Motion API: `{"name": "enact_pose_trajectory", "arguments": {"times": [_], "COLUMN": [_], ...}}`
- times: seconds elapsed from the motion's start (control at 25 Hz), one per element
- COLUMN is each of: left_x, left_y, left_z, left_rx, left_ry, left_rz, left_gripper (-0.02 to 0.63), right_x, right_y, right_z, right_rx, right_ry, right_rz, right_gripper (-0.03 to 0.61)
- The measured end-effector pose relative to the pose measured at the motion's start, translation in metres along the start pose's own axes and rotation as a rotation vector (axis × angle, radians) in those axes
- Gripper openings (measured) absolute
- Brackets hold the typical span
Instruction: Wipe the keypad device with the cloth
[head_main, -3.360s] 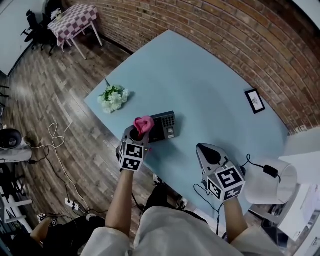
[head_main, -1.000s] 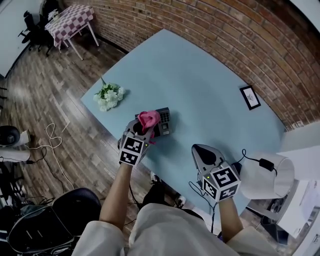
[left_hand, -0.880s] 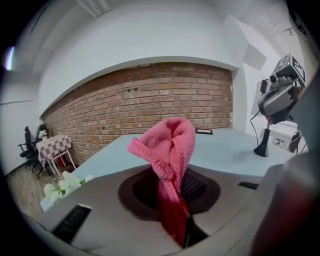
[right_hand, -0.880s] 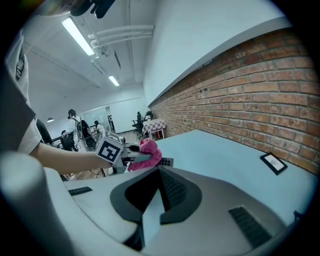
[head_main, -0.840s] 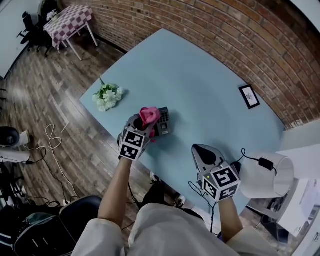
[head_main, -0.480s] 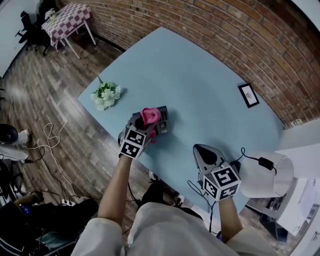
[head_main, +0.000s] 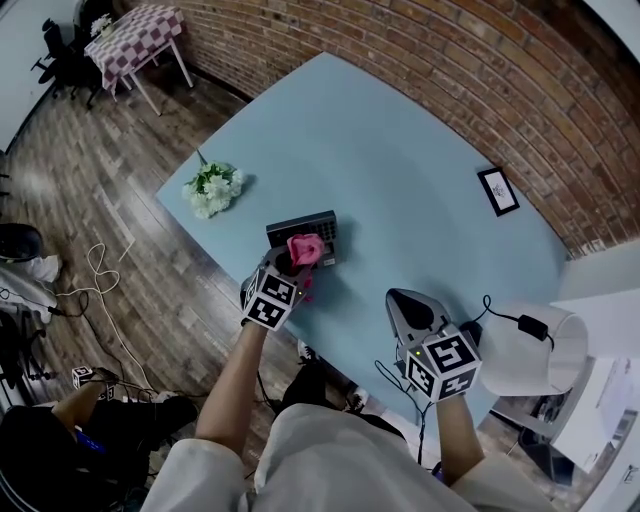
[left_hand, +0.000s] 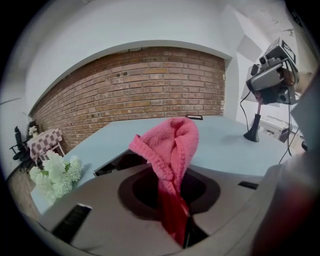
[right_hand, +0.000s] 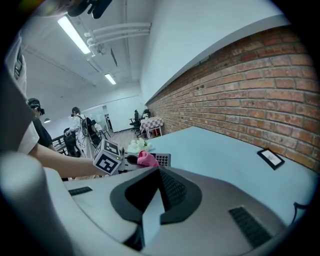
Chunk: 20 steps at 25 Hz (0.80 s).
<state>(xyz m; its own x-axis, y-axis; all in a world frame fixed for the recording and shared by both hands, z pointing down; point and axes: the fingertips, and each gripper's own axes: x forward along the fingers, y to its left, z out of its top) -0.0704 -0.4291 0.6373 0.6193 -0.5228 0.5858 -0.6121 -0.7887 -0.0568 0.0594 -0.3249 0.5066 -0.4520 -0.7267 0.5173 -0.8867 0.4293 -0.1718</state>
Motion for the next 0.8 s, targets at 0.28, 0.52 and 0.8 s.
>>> {"name": "enact_pose_trajectory", "arguments": {"times": [0.28, 0.52, 0.8], "left_x": [0.004, 0.007, 0.008], "left_y": [-0.017, -0.027, -0.037], "left_z": [-0.020, -0.031, -0.040], "left_rx": [-0.025, -0.034, -0.007], "left_ry": [0.030, 0.044, 0.083], "left_rz": [-0.030, -0.049, -0.059], "left_gripper": [0.104, 0.104, 0.104], "right_x": [0.003, 0.002, 0.001], "right_y": [0.007, 0.004, 0.005], "right_z": [-0.002, 0.000, -0.002], "right_rx": [-0.002, -0.002, 0.003], "right_ry": [0.007, 0.004, 0.006], "right_rz": [0.012, 0.011, 0.012], "right_gripper": [0.009, 0.009, 0.009]}}
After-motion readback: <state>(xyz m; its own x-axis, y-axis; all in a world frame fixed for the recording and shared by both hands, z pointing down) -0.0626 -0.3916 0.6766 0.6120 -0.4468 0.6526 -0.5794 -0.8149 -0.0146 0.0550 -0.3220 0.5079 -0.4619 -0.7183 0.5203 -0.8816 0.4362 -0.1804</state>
